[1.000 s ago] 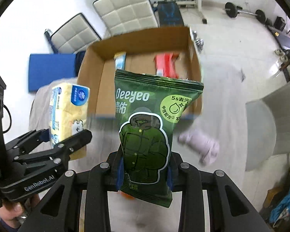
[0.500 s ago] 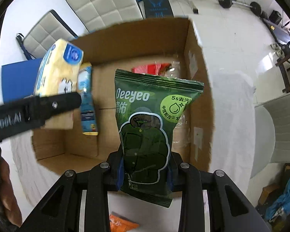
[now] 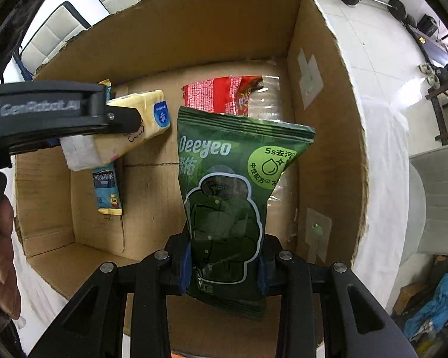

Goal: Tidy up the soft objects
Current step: 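Lower the carton and green bag into the box and open both tools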

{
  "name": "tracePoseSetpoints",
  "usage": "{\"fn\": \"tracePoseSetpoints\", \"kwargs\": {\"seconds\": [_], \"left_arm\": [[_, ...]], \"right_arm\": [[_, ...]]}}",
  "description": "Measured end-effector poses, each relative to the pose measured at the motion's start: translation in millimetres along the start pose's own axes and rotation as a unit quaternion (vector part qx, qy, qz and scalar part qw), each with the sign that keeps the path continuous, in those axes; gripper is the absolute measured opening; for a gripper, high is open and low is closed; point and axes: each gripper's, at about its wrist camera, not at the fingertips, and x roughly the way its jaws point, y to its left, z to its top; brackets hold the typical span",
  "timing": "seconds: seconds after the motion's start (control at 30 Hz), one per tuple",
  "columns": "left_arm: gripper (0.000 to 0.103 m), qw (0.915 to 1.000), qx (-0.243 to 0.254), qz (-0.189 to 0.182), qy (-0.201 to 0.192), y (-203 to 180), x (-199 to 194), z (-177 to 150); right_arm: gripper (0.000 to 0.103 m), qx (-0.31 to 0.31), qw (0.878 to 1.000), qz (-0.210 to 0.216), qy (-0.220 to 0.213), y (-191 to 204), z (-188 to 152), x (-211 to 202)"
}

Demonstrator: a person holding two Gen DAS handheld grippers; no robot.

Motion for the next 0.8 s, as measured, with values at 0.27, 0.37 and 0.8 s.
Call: {"fn": "tracePoseSetpoints", "kwargs": {"seconds": [0.27,0.37,0.8], "left_arm": [[0.062,0.9992,-0.011,0.004,-0.038,0.4,-14.8,13.6],[0.062,0.9995,-0.005,0.015,-0.027,-1.4,-5.7,17.1],[0.067,1.0,0.0,0.0,0.003,-7.7,-21.0,-2.8]], "right_arm": [[0.036,-0.001,1.0,-0.002,-0.015,6.3,10.0,-0.1],[0.036,0.004,1.0,-0.001,-0.011,6.5,14.7,4.6],[0.077,0.004,1.0,0.004,0.022,7.6,3.1,2.6]]}}
